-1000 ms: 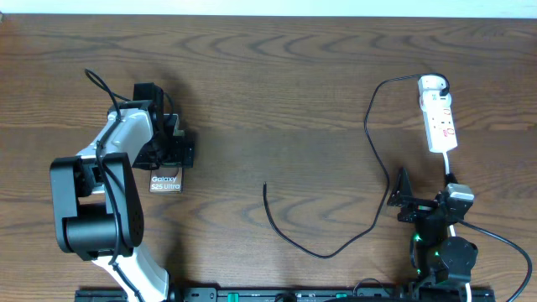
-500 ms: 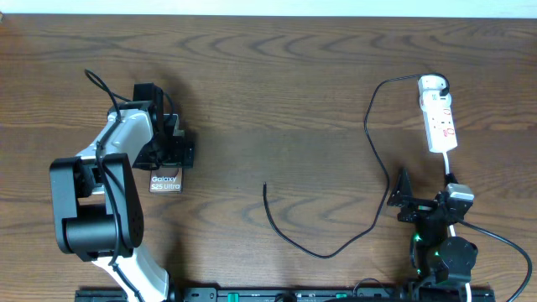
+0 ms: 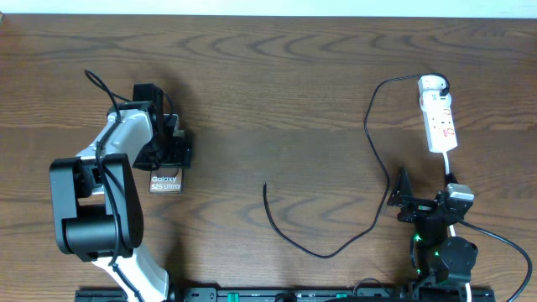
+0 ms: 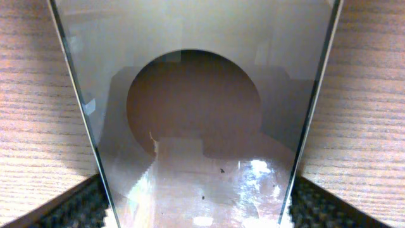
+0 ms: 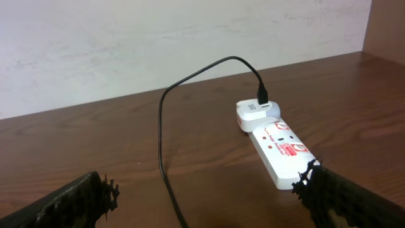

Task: Plug charger to phone and switch on socket
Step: 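Lower the left gripper and grasp the phone by its long edges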

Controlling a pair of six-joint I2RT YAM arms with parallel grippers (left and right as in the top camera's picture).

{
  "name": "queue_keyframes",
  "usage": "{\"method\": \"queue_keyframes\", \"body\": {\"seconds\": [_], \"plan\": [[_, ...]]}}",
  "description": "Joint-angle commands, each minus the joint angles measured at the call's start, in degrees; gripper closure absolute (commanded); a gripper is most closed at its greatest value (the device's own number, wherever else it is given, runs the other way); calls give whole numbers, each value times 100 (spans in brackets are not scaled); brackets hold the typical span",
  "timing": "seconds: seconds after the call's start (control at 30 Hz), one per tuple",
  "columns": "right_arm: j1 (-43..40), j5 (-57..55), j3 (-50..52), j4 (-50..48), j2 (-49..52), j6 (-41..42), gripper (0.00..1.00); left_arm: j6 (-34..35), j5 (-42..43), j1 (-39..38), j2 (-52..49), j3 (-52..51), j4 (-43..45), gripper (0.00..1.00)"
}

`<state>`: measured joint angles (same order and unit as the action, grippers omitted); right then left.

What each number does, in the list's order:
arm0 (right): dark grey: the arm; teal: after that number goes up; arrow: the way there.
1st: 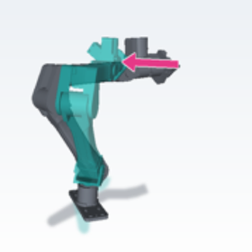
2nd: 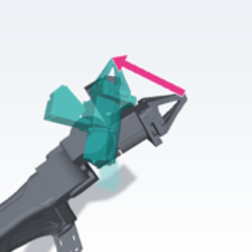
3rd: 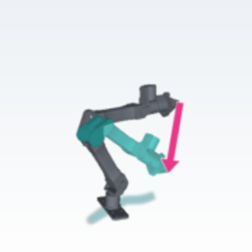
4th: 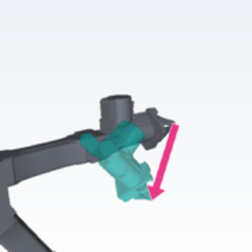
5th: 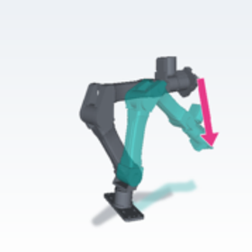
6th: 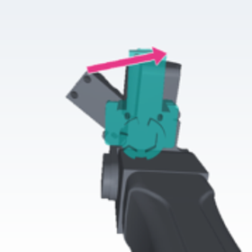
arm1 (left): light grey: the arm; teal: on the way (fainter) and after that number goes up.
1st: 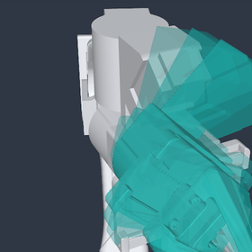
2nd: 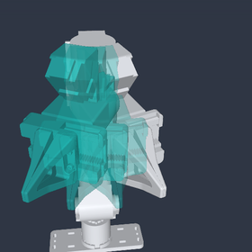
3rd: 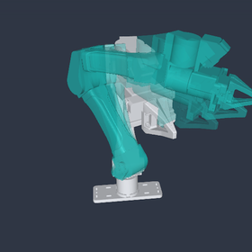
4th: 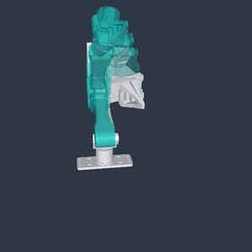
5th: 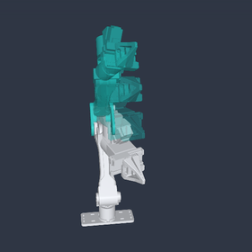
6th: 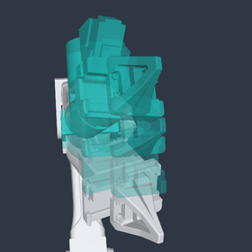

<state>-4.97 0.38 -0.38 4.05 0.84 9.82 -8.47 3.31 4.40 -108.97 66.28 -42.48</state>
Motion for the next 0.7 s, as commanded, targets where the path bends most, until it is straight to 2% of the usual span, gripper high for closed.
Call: {"method": "queue_keyframes", "body": {"seconds": [0.0, 0.33, 0.53, 0.67], "plan": [[-24, -24, 7, 24, -20, -70, 1, -55, 9, 20, -136, -195, -4, 18], [-24, -24, 7, 24, -20, -70, 1, -55, 9, 20, -136, -195, -2, 22], [-24, -24, 7, 24, -20, -70, 1, -55, 7, 20, -136, -195, -2, 34], [-24, -24, 7, 26, -20, -70, 1, -55, 9, 20, -136, -195, -2, 37]]}}
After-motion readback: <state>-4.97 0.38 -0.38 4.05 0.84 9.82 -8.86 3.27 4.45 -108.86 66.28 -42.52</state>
